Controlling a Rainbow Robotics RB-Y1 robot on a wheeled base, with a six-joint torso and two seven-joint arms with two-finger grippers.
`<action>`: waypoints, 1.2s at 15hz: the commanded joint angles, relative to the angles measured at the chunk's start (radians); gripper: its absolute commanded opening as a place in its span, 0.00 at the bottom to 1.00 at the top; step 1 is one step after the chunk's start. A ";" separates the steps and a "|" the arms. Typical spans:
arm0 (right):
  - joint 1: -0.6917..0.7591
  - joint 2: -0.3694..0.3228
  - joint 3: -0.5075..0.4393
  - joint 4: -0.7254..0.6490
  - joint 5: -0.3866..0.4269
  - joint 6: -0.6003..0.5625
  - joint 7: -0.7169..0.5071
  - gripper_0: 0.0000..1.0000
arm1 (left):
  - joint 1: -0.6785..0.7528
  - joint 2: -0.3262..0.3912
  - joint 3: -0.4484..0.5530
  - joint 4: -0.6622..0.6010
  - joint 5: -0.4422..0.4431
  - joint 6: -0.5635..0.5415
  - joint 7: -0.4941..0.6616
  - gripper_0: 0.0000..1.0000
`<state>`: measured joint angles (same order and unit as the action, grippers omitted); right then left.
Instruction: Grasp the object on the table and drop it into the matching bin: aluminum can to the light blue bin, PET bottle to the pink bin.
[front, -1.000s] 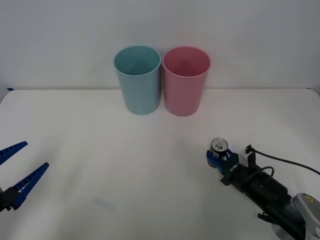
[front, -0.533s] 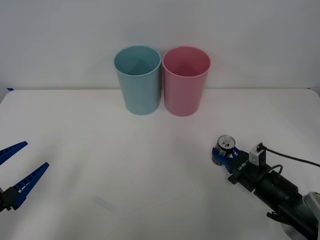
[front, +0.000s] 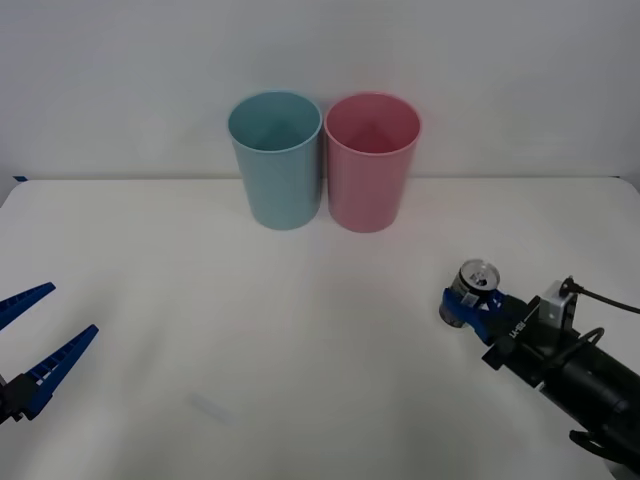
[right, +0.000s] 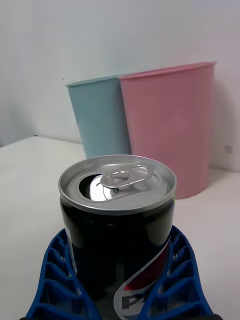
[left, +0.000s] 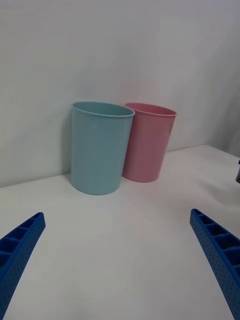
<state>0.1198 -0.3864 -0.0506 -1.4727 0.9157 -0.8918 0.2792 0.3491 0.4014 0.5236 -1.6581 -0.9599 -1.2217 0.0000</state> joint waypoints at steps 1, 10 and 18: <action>0.032 -0.011 0.000 -0.103 -0.003 0.016 -0.078 0.00 | 0.000 0.000 0.000 0.000 0.000 0.000 0.000 1.00; -0.009 -0.111 0.097 -0.363 -0.003 0.137 -0.319 0.00 | 0.000 0.000 0.000 0.000 0.000 0.000 0.000 1.00; -0.290 -0.224 0.278 -0.390 0.008 0.355 -0.394 0.00 | 0.000 0.000 0.000 0.000 0.000 0.000 0.000 1.00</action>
<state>-0.1467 -0.5977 0.2072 -1.8626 0.9229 -0.5686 -0.1099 0.3491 0.4014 0.5236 -1.6581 -0.9599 -1.2217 0.0000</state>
